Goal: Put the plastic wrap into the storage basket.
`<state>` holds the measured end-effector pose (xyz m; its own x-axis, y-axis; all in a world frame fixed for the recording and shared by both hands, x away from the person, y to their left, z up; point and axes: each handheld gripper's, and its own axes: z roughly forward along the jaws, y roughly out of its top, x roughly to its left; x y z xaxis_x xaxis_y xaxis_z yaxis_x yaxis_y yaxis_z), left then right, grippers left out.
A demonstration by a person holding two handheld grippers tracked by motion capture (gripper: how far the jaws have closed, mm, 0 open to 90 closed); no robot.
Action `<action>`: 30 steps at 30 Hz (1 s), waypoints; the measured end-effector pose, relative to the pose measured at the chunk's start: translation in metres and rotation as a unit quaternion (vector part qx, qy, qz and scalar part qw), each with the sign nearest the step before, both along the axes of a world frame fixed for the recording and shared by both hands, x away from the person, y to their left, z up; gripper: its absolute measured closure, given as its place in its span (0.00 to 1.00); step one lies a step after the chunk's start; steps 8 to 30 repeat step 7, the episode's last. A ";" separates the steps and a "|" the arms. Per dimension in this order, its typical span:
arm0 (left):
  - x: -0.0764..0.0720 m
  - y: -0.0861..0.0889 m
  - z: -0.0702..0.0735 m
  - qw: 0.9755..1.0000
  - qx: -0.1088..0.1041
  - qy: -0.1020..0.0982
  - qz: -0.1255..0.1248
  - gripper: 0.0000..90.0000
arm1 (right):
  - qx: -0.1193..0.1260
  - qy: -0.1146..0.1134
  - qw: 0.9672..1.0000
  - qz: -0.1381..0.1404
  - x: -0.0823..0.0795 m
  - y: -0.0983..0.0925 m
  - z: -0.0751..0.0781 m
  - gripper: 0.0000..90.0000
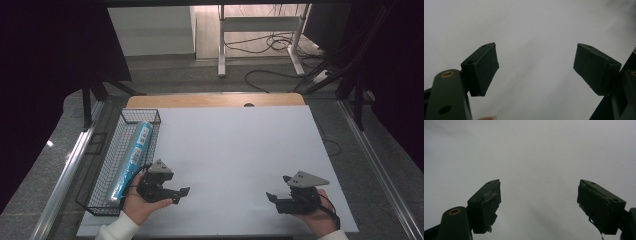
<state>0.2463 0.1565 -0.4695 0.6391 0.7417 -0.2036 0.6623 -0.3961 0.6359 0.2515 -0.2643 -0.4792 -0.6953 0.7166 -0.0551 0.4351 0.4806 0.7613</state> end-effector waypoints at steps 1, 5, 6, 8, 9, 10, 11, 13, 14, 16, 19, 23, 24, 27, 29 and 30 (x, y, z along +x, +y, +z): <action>0.000 0.000 0.000 1.000 0.001 0.000 -0.001 0.22 | 0.003 0.000 1.000 -0.002 0.000 0.000 0.000 0.22; 0.000 0.001 0.000 1.000 0.001 -0.001 0.001 0.22 | 0.005 -0.005 1.000 -0.001 0.000 0.000 0.000 0.22; 0.000 0.001 0.000 1.000 0.001 -0.001 0.001 0.22 | 0.005 -0.005 1.000 -0.001 0.000 0.000 0.000 0.22; 0.000 0.001 0.000 1.000 0.002 -0.001 -0.001 0.22 | 0.005 -0.006 1.000 -0.001 0.000 0.000 0.001 0.22; 0.000 0.001 0.000 1.000 0.002 -0.001 -0.001 0.22 | 0.005 -0.006 1.000 -0.001 0.000 0.000 0.001 0.22; 0.000 0.001 0.000 1.000 0.002 -0.001 -0.001 0.22 | 0.005 -0.006 1.000 -0.001 0.000 0.000 0.001 0.22; 0.000 0.001 0.000 1.000 0.002 -0.001 -0.001 0.22 | 0.005 -0.006 1.000 -0.001 0.000 0.000 0.001 0.22; 0.000 0.001 0.000 1.000 0.002 -0.001 -0.001 0.22 | 0.005 -0.006 1.000 -0.001 0.000 0.000 0.001 0.22; 0.000 0.001 0.000 1.000 0.002 -0.001 -0.001 0.22 | 0.005 -0.006 1.000 -0.001 0.000 0.000 0.001 0.22; 0.000 0.001 0.000 1.000 0.002 -0.001 -0.001 0.22 | 0.005 -0.006 1.000 -0.001 0.000 0.000 0.001 0.22; 0.000 0.001 0.000 1.000 0.002 -0.001 -0.001 0.22 | 0.005 -0.006 1.000 -0.001 0.000 0.000 0.001 0.22; 0.000 0.001 0.000 1.000 0.002 -0.001 -0.001 0.22 | 0.005 -0.006 1.000 -0.001 0.000 0.000 0.001 0.22; 0.000 0.001 0.000 1.000 0.002 -0.001 -0.001 0.22 | 0.005 -0.006 1.000 -0.001 0.000 0.000 0.001 0.22; 0.000 0.001 0.000 1.000 0.002 -0.001 -0.001 0.22 | 0.005 -0.006 1.000 -0.001 0.000 0.000 0.001 0.22; 0.000 0.001 0.000 1.000 0.002 -0.001 -0.001 0.22 | 0.005 -0.006 1.000 -0.001 0.000 0.000 0.001 0.22; 0.000 0.001 0.000 1.000 0.002 -0.001 -0.001 0.22 | 0.005 -0.006 1.000 -0.001 0.000 0.000 0.001 0.22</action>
